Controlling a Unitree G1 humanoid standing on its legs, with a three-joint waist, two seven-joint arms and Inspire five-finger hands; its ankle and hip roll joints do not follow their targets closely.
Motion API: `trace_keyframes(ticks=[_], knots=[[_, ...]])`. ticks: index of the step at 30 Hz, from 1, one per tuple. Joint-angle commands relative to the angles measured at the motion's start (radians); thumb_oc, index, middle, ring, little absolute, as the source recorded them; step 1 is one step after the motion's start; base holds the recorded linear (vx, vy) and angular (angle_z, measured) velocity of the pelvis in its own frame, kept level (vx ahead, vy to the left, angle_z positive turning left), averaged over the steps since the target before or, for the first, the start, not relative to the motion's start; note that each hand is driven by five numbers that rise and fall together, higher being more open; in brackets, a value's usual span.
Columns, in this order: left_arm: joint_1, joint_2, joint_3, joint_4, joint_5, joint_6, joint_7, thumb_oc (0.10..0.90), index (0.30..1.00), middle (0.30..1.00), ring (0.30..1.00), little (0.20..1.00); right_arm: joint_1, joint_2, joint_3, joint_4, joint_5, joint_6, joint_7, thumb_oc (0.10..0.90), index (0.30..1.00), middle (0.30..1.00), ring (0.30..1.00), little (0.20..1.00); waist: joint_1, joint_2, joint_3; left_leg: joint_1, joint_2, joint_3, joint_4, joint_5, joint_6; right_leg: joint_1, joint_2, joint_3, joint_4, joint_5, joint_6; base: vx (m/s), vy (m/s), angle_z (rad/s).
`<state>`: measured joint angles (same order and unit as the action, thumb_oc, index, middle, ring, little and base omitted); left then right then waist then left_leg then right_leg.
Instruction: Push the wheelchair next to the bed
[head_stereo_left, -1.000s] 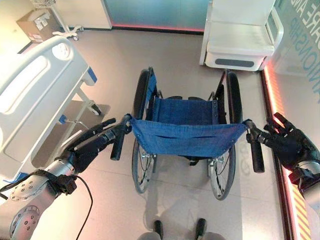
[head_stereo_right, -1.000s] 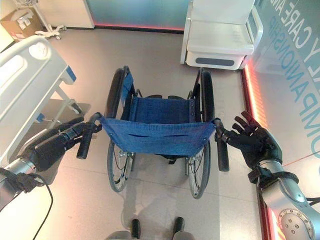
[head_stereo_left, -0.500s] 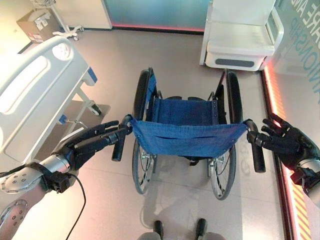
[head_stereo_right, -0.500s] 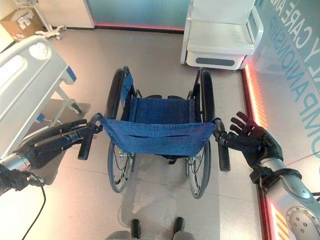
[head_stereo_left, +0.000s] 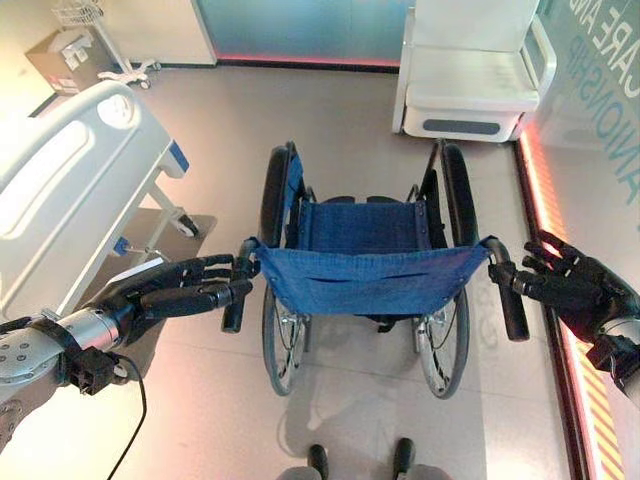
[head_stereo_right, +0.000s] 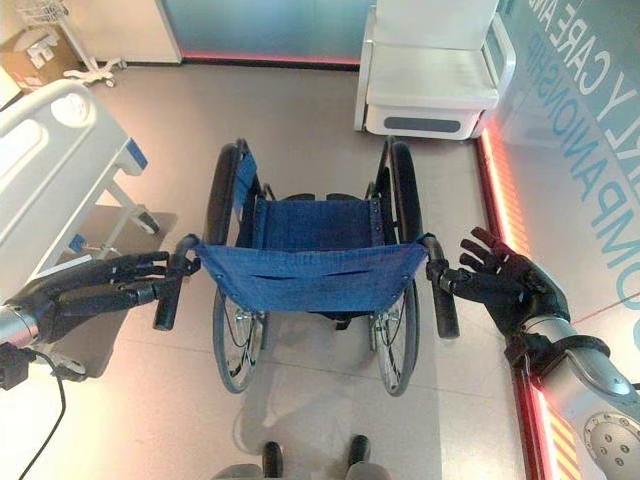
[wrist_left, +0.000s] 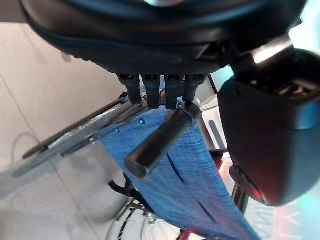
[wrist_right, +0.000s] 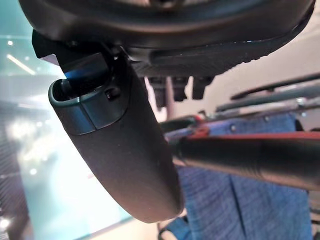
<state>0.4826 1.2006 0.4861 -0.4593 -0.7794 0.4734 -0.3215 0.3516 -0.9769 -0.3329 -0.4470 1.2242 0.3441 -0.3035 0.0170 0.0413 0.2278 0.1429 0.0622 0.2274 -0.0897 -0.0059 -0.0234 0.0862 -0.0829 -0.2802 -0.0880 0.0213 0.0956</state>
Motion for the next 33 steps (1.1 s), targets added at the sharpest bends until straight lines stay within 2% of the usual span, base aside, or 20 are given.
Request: trace_keyframes(ticks=[1,4,7,12,18,20,25,33], knots=[[0.050,0.094,0.124,-0.014,-0.034,-0.029,-0.029,0.800,0.900,0.900,0.900,0.900,-0.033,-0.077,-0.058,-0.059,-0.063,-0.078,-0.061,0.800,0.900,0.900,0.900,0.900,-0.010,-0.023,-0.069,-0.036,-0.012,0.042,0.002,0.003,-0.010,0.019,-0.028,-0.012,0.001,0.002,0.064,0.00,0.000,0.00],[0.056,0.092,0.114,-0.014,-0.084,0.017,-0.021,0.800,0.900,0.900,0.900,0.900,-0.022,-0.082,-0.064,-0.056,-0.101,-0.074,-0.074,0.800,0.900,0.900,0.900,0.900,-0.013,-0.022,-0.070,-0.035,-0.012,0.044,0.002,0.002,-0.008,0.019,-0.029,-0.010,0.001,0.001,0.065,0.00,0.000,0.00],[0.052,0.093,0.097,-0.018,-0.118,0.014,-0.044,0.800,0.900,0.900,0.900,0.900,-0.025,-0.090,-0.058,-0.055,-0.112,-0.070,-0.096,0.800,0.900,0.900,0.900,0.900,-0.013,-0.021,-0.066,-0.034,-0.012,0.043,0.002,0.001,-0.007,0.020,-0.029,-0.009,0.001,0.001,0.064,0.00,0.000,0.00],[0.043,0.097,0.059,-0.030,-0.153,0.032,-0.011,0.800,0.900,0.900,0.900,0.900,-0.031,-0.098,-0.025,-0.051,-0.121,-0.065,-0.119,0.800,0.900,0.900,0.900,0.900,-0.016,-0.017,-0.063,-0.030,-0.013,0.045,0.002,0.000,-0.007,0.022,-0.027,-0.005,0.001,0.001,0.065,0.00,0.000,0.00],[0.009,0.101,-0.004,-0.041,-0.216,0.051,0.020,0.800,0.900,0.900,0.900,0.900,-0.035,-0.108,0.029,-0.057,-0.077,-0.048,-0.067,0.800,0.900,0.900,0.900,0.900,-0.016,-0.018,-0.065,-0.030,-0.013,0.046,0.002,-0.001,-0.007,0.022,-0.028,-0.010,0.001,-0.001,0.068,0.00,0.000,0.00],[-0.023,0.096,-0.059,-0.041,-0.233,0.055,0.046,0.800,0.900,0.900,0.900,0.900,-0.058,-0.110,0.093,-0.054,-0.057,-0.039,-0.018,0.800,0.900,0.900,0.900,0.900,-0.014,-0.018,-0.063,-0.029,-0.012,0.045,0.002,0.002,-0.008,0.023,-0.029,-0.013,0.001,0.000,0.066,0.00,0.000,0.00],[-0.090,0.074,-0.170,-0.024,-0.228,0.058,0.094,0.800,0.900,0.900,0.900,0.900,-0.103,-0.108,0.199,-0.026,-0.082,-0.051,-0.004,0.800,0.900,0.900,0.900,0.900,-0.009,-0.018,-0.060,-0.028,-0.012,0.041,0.002,0.003,-0.010,0.026,-0.028,-0.017,0.001,-0.001,0.066,0.00,0.000,0.00],[-0.115,0.050,-0.235,-0.011,-0.235,0.067,0.126,0.800,0.900,0.900,0.900,0.900,-0.113,-0.115,0.252,-0.009,-0.061,-0.024,0.018,0.800,0.900,0.900,0.900,0.900,-0.007,-0.021,-0.061,-0.026,-0.010,0.038,0.002,0.003,-0.012,0.029,-0.028,-0.021,0.001,-0.003,0.068,0.00,0.001,0.00]])
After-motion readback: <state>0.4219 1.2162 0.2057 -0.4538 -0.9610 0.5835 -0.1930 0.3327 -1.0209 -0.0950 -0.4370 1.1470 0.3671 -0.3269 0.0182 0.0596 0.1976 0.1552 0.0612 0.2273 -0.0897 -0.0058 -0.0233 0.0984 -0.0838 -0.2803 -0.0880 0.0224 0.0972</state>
